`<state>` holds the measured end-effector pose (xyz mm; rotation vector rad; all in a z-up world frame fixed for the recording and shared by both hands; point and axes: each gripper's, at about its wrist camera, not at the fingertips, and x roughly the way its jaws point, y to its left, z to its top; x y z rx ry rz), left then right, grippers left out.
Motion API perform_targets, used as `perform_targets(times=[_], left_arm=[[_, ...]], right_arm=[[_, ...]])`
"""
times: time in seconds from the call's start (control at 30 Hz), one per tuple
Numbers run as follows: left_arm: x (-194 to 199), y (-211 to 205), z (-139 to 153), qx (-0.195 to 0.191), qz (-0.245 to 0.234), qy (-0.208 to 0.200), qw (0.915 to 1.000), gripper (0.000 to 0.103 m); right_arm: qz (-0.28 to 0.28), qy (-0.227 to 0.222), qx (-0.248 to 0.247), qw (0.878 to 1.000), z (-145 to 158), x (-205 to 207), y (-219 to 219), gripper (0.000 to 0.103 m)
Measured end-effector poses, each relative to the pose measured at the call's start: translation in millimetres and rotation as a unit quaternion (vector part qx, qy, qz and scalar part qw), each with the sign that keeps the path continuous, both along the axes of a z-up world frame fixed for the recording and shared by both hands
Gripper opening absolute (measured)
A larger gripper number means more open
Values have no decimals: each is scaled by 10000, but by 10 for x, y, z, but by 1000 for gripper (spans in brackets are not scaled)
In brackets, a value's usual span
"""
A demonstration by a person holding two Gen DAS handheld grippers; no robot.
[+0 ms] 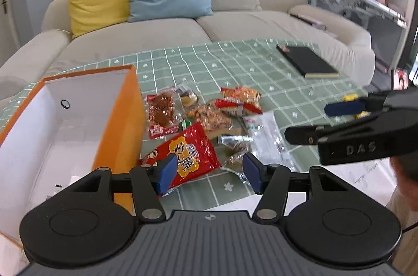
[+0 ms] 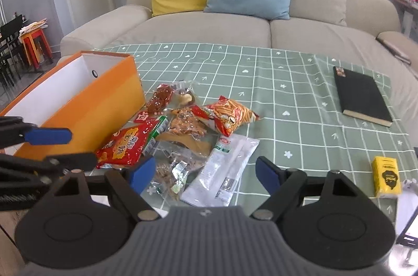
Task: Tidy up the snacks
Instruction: 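Grasp red stick pack with left tool while right tool grasps clear snack bag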
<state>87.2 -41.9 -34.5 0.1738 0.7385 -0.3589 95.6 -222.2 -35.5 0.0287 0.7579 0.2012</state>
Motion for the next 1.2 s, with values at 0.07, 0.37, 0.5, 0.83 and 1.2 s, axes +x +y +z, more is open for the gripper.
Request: perform_targets(times=[0.07,0.37,0.5,0.83,1.2], left_arm=[[24,-25,-81,223,-58,-7,9997,70],[117,-137,-486,1302,-211,-163,9911,74],[154,-188,-619,1610,-284,-266,9862,74],[259,-326,-844,2184,-275,-674,9731,74],[333,-366,-949,2351,-452,-723,9682,61]], right_arm=[[30,58,-19,10000,-30,31,17,81],[76,568,303,9979,-276,208,145,76],[83,678,448,9967,-369,314,222,67],[-178,994,895,9909,-602,575,276,54],[32,1028,796,9915,-735,632,396,41]])
